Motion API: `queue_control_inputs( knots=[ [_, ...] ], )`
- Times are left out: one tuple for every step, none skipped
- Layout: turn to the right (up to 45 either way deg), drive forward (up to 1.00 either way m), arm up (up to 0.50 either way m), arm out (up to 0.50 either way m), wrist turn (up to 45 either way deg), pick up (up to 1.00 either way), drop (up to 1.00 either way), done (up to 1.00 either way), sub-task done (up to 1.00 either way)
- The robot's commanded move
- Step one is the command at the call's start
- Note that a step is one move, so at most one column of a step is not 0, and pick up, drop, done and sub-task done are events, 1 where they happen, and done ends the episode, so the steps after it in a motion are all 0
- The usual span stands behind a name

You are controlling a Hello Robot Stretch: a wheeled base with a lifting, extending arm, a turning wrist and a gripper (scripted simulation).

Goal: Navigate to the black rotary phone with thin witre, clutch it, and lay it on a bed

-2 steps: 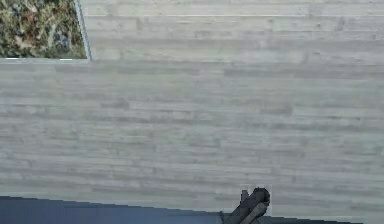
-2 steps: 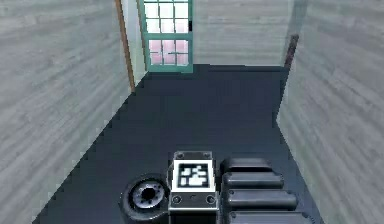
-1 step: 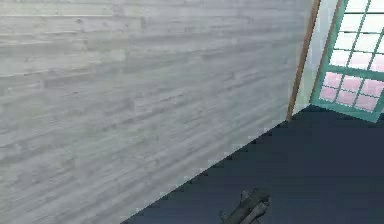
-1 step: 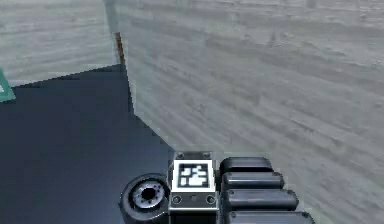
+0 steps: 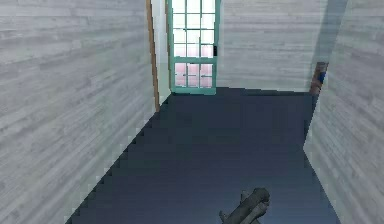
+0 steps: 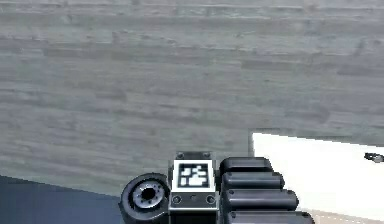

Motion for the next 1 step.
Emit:
queue_control_inputs(
  knots=[
    [0.0, 0.10, 0.00, 0.00, 0.0, 0.00, 0.00, 0.00, 0.00]
  ],
)
